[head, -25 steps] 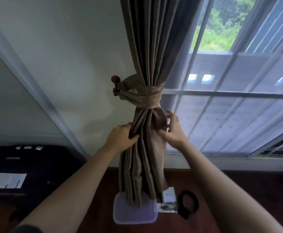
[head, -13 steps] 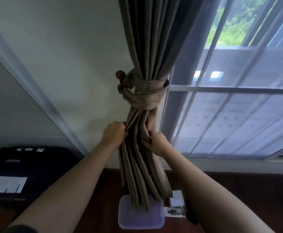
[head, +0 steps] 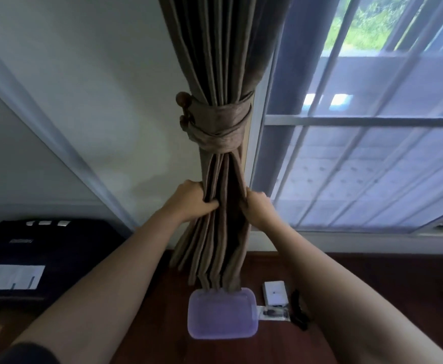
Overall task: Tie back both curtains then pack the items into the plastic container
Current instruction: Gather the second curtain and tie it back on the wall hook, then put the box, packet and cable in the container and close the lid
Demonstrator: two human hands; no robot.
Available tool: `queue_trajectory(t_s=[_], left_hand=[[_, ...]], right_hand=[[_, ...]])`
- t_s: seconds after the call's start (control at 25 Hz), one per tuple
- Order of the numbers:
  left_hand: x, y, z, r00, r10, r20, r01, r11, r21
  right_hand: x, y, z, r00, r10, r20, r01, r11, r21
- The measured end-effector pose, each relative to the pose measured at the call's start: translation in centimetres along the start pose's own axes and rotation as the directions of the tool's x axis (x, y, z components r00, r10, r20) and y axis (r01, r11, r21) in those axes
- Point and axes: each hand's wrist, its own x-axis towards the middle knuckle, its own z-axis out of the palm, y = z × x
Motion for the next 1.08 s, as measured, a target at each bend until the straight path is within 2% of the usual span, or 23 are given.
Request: queue_trajectory(t_s=[0.08, 0.12, 0.28, 0.48, 0.56, 0.68, 0.8, 0.88, 1.0, 1.08], left_hand=[[-0.3, 0.3, 0.6, 1.0, 0.0, 0.005, 0.0, 0.999, -0.033], [-0.4, 0.2, 0.7, 1.0, -0.005, 0.01, 0.005, 1.0, -0.024], [-0.6, -0.3, 0.5, 0.999, -0.035, 0.022, 0.036, 0.999, -0.028], [-2.6, -1.0, 0.4, 0.995, -0.062, 0.072, 0.075, 0.98, -0.187], [-4.1, -1.2, 1.1, 0.992, -0.124, 0.034, 0.128, 0.967, -0.221], [-7.2, -1.2, 3.6, 0.955, -0.297, -0.029, 0.276, 0.917, -0.288], [-10.8, -1.6, 8.5, 0.904, -0.423, -0.054, 0.386, 0.865, -0.321], [-12.8, -1.9, 13.1, 0.896, -0.442, -0.043, 0.406, 0.855, -0.323], [-15.2, -3.4, 22.1, 0.89, -0.455, 0.023, 0.443, 0.852, -0.278], [-15.5, -6.0, 29.5, 0.862, -0.501, 0.082, 0.504, 0.827, -0.25]], right_hand=[[-1.2, 0.7, -0.6, 0.994, -0.052, -0.097, 0.056, 0.997, 0.043], [-1.4, 0.6, -0.7, 0.993, -0.06, -0.101, 0.064, 0.997, 0.032], [-1.2, -1.4, 0.5, 0.993, -0.055, 0.105, 0.062, 0.996, -0.063], [-3.7, -1.6, 0.6, 0.996, 0.014, 0.093, -0.021, 0.997, 0.075], [-5.4, -0.5, 0.2, 0.996, 0.041, 0.077, -0.047, 0.995, 0.085], [-8.4, 1.8, 0.1, 0.994, 0.075, 0.078, -0.083, 0.991, 0.101], [-11.5, 5.6, 2.3, 0.989, 0.089, 0.117, -0.1, 0.99, 0.096], [-13.1, 8.8, 5.8, 0.987, 0.089, 0.136, -0.098, 0.993, 0.066], [-15.4, 13.9, 13.9, 0.977, 0.132, 0.166, -0.137, 0.99, 0.021], [-16.0, 18.0, 20.8, 0.96, 0.187, 0.208, -0.192, 0.981, 0.005]])
